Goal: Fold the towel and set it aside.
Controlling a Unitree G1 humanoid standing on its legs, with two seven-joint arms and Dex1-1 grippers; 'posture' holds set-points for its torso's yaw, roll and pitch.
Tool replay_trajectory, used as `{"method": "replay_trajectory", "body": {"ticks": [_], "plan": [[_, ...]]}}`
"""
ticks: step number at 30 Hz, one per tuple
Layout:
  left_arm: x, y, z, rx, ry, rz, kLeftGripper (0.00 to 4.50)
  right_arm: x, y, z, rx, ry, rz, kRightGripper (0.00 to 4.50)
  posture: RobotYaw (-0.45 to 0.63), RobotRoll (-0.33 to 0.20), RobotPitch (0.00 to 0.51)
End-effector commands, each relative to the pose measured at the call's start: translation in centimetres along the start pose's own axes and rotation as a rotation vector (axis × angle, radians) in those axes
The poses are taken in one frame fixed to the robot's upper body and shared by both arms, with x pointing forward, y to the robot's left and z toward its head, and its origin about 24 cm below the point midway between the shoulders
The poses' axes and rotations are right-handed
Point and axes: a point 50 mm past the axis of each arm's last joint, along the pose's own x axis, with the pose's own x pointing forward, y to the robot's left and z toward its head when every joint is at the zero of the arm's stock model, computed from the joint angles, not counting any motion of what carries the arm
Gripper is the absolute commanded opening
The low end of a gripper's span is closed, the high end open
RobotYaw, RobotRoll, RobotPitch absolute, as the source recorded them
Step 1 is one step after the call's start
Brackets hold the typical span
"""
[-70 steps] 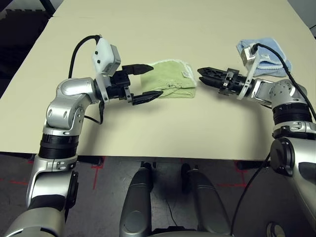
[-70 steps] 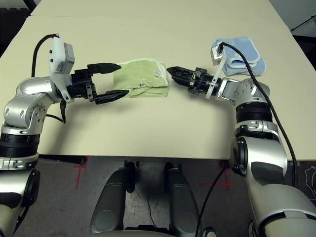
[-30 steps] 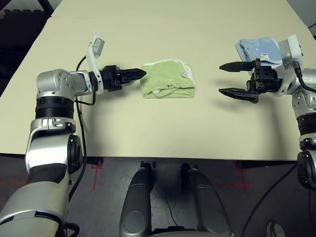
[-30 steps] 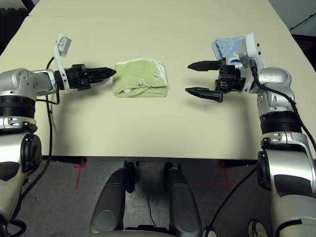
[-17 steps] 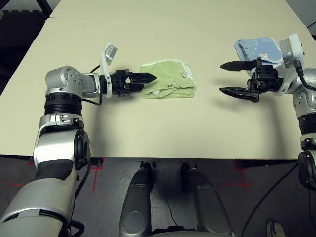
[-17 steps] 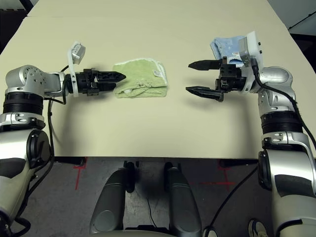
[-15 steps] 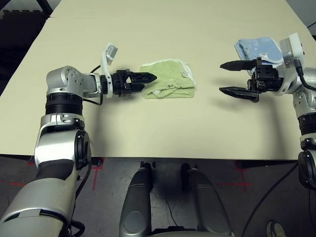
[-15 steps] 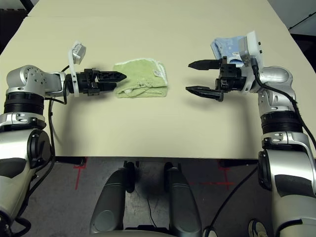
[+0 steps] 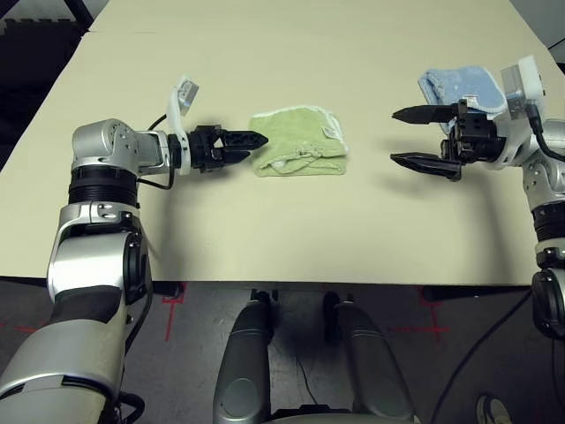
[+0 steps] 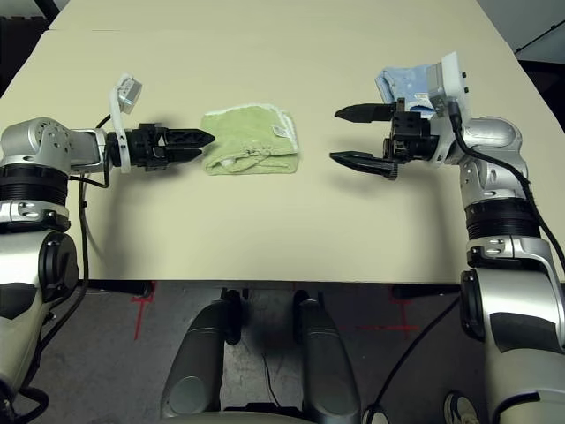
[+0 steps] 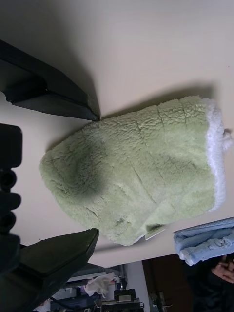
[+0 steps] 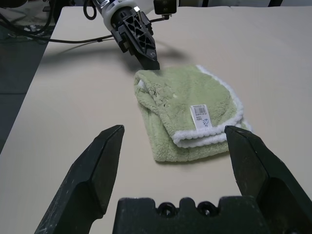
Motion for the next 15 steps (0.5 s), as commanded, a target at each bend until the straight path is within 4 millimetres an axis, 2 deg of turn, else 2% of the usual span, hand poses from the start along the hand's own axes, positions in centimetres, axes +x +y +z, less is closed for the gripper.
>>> {"method": "replay_trajectory", "body": {"ticks": [1,7,15], "plan": [[1.2,0.1,-0.7,-0.034,0.036,0.008,4.5,-0.1,0.2,0.0,-0.005,0.0,0.008,4.48,0.02,0.0,0.288],[4.2,-1.5,-0.8,-0.043,0.048,-0.07,4.5,-0.1,0.2,0.0,-0.005,-0.001,0.004,4.48,0.01,0.0,0.288],[5.0,-1.9,-0.6,-0.055,0.033,-0.083,4.5,-0.4,0.4,-0.2,-0.004,0.003,-0.007,4.48,0.0,0.0,0.288]]}}
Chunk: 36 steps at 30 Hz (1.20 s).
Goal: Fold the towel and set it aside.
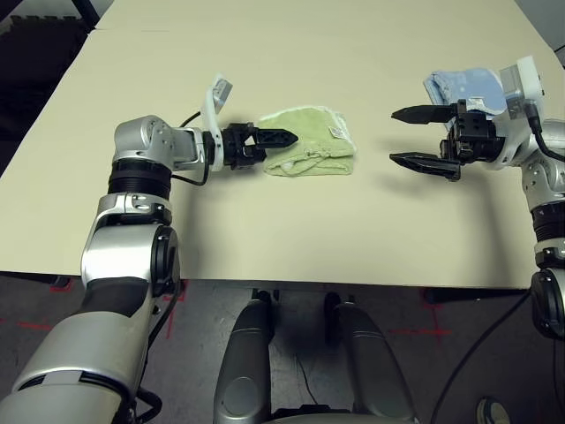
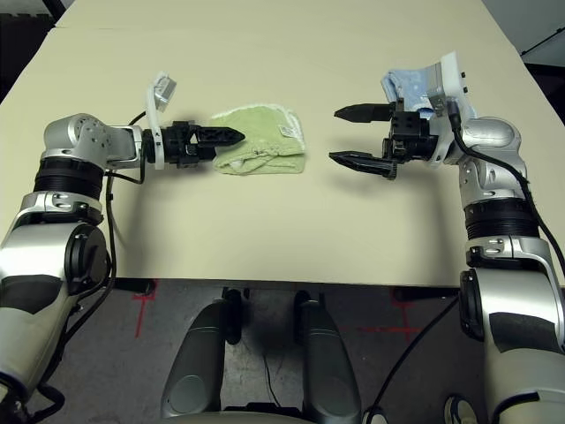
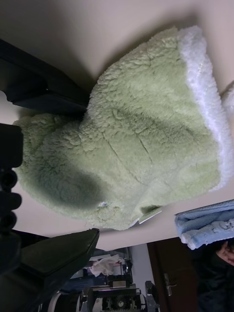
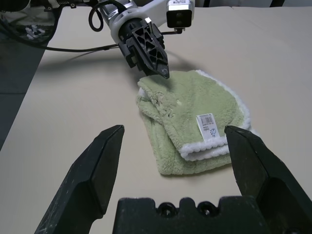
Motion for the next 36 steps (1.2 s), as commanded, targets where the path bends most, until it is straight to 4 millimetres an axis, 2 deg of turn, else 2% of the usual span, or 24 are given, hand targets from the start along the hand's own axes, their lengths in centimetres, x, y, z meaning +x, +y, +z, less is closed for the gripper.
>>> {"method": "replay_trajectory", "body": {"ticks": [1,7,9,13,20,30,36], "plan": [[0.3,0.3,-0.2,-0.024,0.006,0.011,4.5,-0.4,0.3,-0.2,-0.002,0.003,-0.008,4.48,0.0,0.0,0.288],[0.0,0.6,0.2,-0.023,-0.051,0.032,4.5,-0.3,0.3,-0.4,0.0,0.002,-0.01,4.48,0.01,0.0,0.288],[-0.2,0.9,0.3,-0.022,-0.07,0.051,4.13,-0.3,0.3,-0.4,0.001,0.003,-0.01,4.5,0.01,0.0,0.288],[-0.5,0.9,0.3,-0.036,-0.078,0.041,2.78,-0.3,0.2,-0.5,0.0,0.005,-0.011,4.5,0.01,0.0,0.288],[-0.5,0.7,0.1,-0.058,-0.065,0.019,0.08,-0.3,0.1,-0.6,-0.002,0.01,-0.012,4.5,0.02,0.0,0.287],[-0.6,0.4,0.0,-0.075,-0.063,-0.013,0.03,-0.5,0.1,-0.8,-0.003,0.019,-0.023,4.5,0.01,0.0,0.283],[-2.1,0.2,2.3,-0.043,-0.265,-0.006,0.03,-0.6,0.1,-1.0,-0.002,0.019,-0.033,4.5,0.01,0.0,0.281]]}}
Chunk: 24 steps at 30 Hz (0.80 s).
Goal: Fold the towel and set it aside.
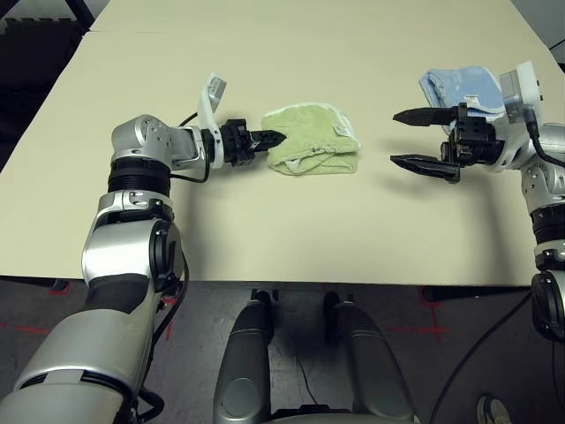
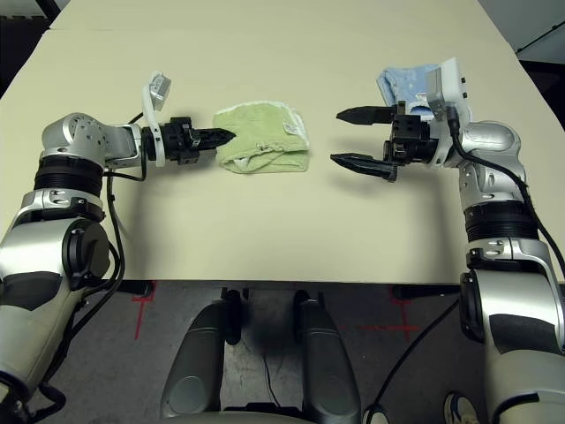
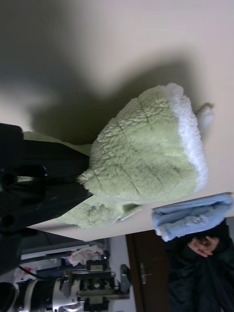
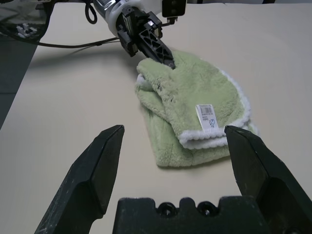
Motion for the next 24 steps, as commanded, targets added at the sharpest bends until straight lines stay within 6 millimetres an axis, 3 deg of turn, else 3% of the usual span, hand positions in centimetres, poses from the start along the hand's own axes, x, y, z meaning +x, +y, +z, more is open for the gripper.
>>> {"method": "replay_trajectory", "body": {"ticks": [1,9,17,24], "plan": [[-0.9,-0.3,1.5,0.018,-0.123,-0.001,0.03,-0.3,0.1,-0.3,0.0,0.013,-0.006,4.5,0.01,0.0,0.281],[-3.5,0.3,3.7,0.044,-0.332,0.089,0.03,-0.1,0.0,-0.4,0.001,0.009,-0.011,4.5,0.03,0.0,0.274],[-6.2,2.6,6.4,0.079,-0.666,0.349,0.03,0.4,-0.2,-0.3,-0.003,0.002,-0.003,4.5,0.04,0.0,0.271],[-8.0,4.6,6.9,0.106,-0.885,0.599,0.03,0.3,-0.3,-0.2,-0.008,0.0,-0.008,4.5,0.04,0.0,0.272]]}}
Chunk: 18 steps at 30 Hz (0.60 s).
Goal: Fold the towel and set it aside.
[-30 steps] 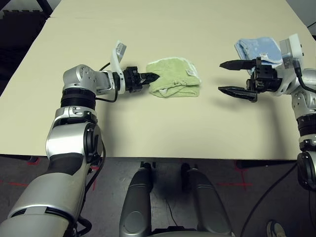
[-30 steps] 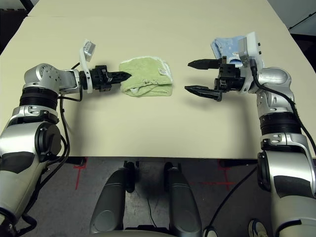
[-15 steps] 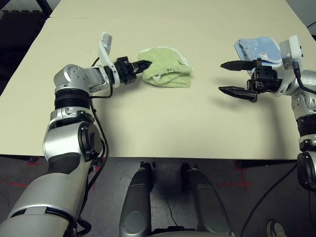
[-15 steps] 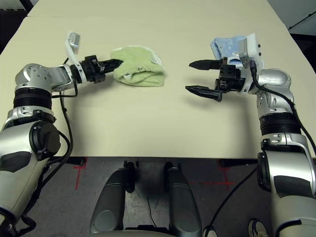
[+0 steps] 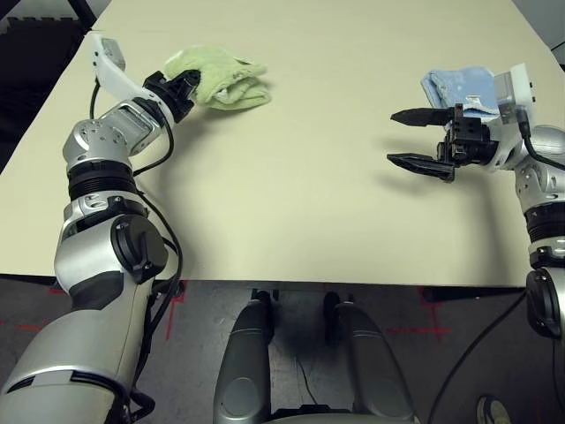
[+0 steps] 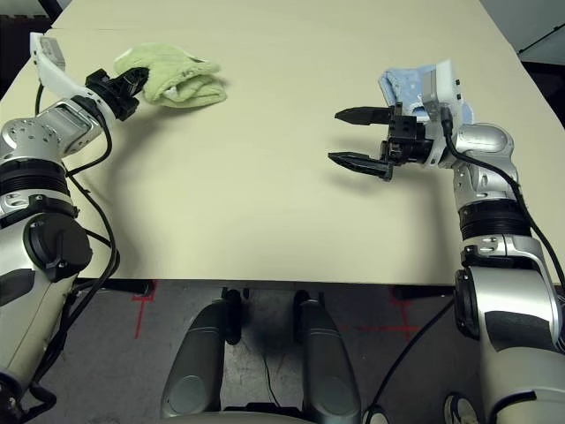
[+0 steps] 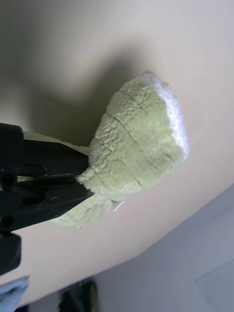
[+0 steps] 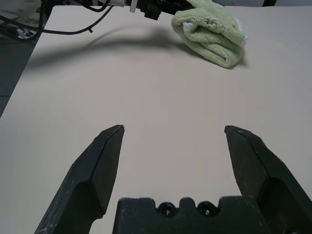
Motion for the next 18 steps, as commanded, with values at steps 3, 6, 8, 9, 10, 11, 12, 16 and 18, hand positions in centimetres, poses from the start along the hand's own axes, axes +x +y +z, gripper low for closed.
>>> {"method": "replay_trajectory", "body": {"ticks": [3,6,8,9,10,11,12,16,18], "plan": [[-0.5,2.3,1.0,0.034,-0.181,0.217,0.03,-0.3,0.0,0.1,-0.011,0.013,-0.009,4.5,0.04,0.0,0.272],[-1.1,3.5,1.3,0.021,-0.255,0.317,0.03,-0.3,0.0,0.1,-0.01,0.013,-0.013,4.5,0.04,0.0,0.273],[-1.3,4.0,1.3,0.008,-0.271,0.348,0.03,-0.2,0.0,0.1,-0.009,0.012,-0.013,4.5,0.04,0.0,0.273],[-1.3,4.0,1.3,0.008,-0.27,0.35,0.03,-0.2,0.1,0.0,-0.008,0.012,-0.013,4.5,0.04,0.0,0.275],[-1.3,4.0,1.2,0.007,-0.265,0.346,0.03,-0.2,0.1,0.1,-0.009,0.012,-0.013,4.5,0.04,0.0,0.276],[-1.3,4.0,1.0,0.001,-0.254,0.339,0.03,-0.2,0.1,0.1,-0.008,0.013,-0.013,4.5,0.04,0.0,0.276],[-1.3,4.0,0.9,0.001,-0.248,0.337,0.03,-0.1,0.0,0.1,-0.009,0.012,-0.013,4.5,0.04,0.0,0.276],[-1.3,4.2,0.5,-0.035,-0.205,0.341,0.03,0.0,0.0,0.1,-0.011,0.011,-0.012,4.5,0.04,0.0,0.276],[-1.4,4.5,0.2,-0.06,-0.182,0.349,0.03,0.0,0.0,0.2,-0.012,0.011,-0.011,4.5,0.04,0.0,0.276]]}}
